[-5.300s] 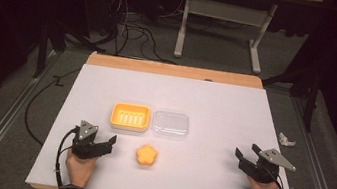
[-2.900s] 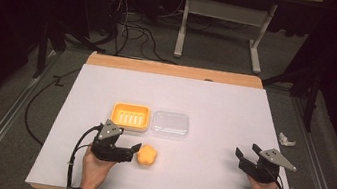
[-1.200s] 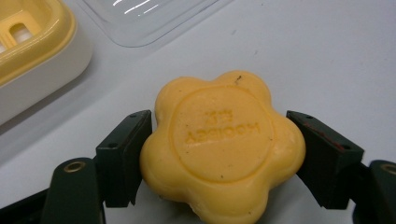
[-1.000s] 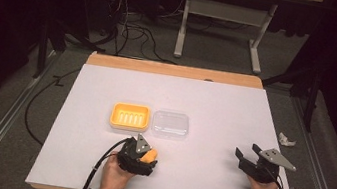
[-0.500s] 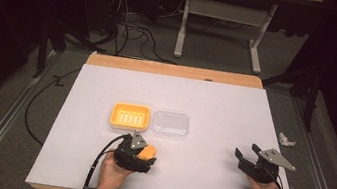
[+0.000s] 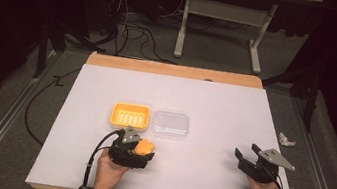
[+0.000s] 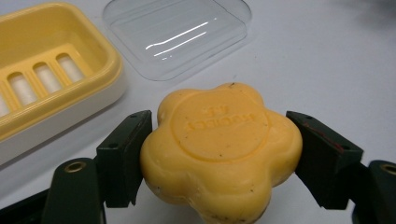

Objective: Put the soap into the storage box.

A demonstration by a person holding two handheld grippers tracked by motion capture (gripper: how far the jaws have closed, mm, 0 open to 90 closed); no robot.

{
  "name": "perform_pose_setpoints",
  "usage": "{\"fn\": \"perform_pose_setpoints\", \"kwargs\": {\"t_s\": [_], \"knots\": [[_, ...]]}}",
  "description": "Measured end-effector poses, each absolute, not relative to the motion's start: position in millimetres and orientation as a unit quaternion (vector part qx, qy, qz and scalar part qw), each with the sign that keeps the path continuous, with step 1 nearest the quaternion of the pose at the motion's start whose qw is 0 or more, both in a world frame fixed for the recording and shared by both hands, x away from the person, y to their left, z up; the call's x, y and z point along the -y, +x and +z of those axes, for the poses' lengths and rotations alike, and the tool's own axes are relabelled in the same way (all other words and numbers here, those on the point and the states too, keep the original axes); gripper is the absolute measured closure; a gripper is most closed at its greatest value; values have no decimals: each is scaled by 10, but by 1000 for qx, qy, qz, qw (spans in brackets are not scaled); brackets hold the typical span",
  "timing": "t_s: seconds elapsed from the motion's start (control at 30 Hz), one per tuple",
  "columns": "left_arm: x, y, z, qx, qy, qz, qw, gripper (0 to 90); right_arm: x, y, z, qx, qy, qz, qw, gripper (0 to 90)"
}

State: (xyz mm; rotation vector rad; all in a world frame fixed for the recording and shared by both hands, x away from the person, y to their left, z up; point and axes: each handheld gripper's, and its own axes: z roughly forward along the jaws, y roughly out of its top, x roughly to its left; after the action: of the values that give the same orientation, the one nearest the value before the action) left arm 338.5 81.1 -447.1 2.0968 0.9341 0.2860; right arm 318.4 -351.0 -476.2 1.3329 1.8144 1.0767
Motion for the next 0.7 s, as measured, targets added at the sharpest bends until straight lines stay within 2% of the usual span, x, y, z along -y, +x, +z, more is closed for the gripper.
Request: {"fn": "perform_pose_setpoints", "kwargs": {"t_s": [0.3, 0.7], "knots": [[-856, 3391, -4384, -368, 829, 121, 404, 264, 3510, 3185, -4763, -689, 507, 408, 320, 318], [-1001, 3467, -4166, -375, 815, 160, 413, 264, 3505, 3183, -4763, -689, 507, 407, 320, 320]]}}
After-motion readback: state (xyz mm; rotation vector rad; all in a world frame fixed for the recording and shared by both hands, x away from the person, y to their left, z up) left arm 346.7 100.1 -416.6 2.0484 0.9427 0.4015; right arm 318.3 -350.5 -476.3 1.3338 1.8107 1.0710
